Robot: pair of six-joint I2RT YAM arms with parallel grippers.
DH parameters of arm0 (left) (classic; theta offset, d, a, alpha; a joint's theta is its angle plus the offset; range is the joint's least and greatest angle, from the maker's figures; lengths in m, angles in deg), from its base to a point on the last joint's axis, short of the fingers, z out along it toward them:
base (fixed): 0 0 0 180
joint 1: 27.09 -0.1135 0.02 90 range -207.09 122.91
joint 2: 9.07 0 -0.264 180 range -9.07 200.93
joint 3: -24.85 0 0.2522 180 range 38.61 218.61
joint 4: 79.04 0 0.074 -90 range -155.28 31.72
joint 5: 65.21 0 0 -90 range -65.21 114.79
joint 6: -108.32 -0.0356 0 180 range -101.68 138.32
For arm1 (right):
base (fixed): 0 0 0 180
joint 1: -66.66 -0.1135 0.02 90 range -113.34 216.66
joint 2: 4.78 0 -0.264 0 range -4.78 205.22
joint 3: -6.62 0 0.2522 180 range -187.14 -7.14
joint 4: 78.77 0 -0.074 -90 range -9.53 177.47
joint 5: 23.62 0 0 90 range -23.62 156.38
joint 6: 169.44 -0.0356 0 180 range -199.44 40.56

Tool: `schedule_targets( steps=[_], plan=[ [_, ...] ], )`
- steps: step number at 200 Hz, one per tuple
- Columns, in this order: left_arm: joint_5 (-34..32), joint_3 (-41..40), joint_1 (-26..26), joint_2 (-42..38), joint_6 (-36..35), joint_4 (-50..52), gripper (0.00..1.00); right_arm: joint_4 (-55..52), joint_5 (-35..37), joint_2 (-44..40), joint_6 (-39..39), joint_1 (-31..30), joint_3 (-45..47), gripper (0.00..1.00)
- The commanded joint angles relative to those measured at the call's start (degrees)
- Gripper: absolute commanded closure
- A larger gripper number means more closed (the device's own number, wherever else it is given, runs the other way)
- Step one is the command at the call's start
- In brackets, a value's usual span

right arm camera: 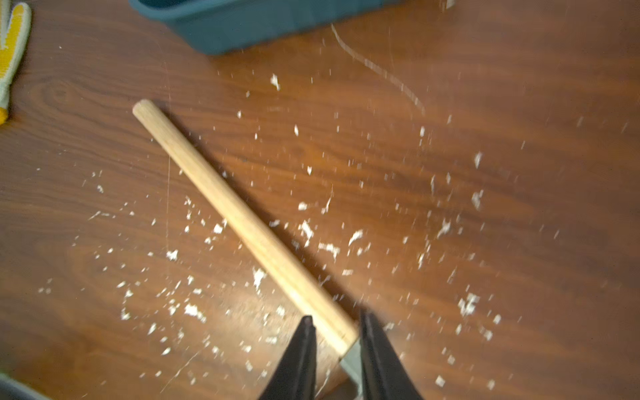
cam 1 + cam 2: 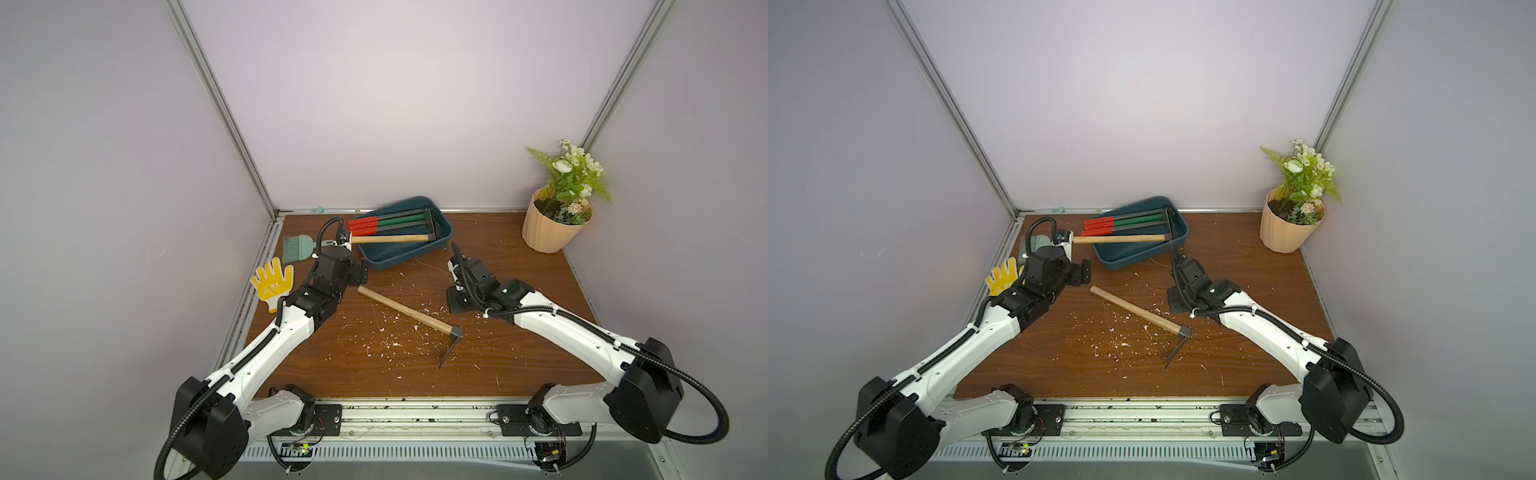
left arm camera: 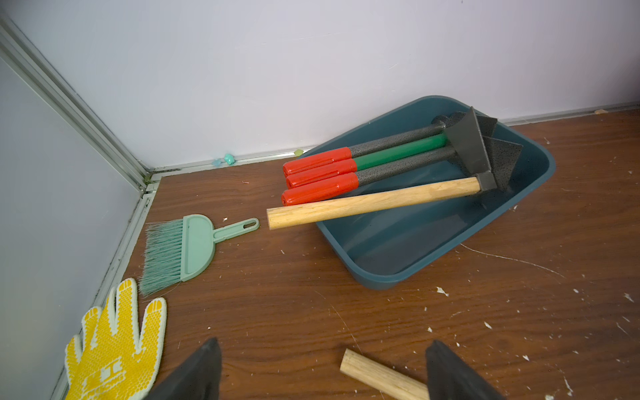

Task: Put the small hoe into the storage box
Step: Pick up the hoe from the center of the board.

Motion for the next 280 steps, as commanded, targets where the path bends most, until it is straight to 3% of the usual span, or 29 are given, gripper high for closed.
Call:
schedule_targets(
  steps=[1, 34, 63, 156, 204, 280],
  plan=[
    [-3.67, -0.64, 2.27, 1.8, 1.35, -2.98, 0.08, -6.36, -3.4, -4.29, -17.07, -3.85, 3.84, 0.73],
    [-3.09, -1.52, 2.65, 2.2, 1.93, -5.07, 0.08, -4.44, -2.5, -9.23, -29.45, -7.29, 9.86, 0.7],
    [-2.06, -2.31, 2.62, 0.59, 1.66, -5.94, 0.08, -2.59, -2.03, -7.55, -35.55, -10.8, 11.93, 0.64],
    [-2.26, -2.72, 2.78, -0.53, 1.58, -5.22, 0.08, 0.99, 1.06, 2.64, -35.78, -11.26, 12.11, 0.6],
    [-2.68, -2.38, 2.96, -1.25, 1.32, -4.11, 0.08, 3.98, 2.14, 5.71, -32.86, -9.36, 12.3, 0.68],
    [3.09, -2.3, 5.4, -2.1, -2.18, -5.6, 0.1, -3.56, 7.9, 4.94, -17.02, -0.37, 3.2, 0.99]
  ],
)
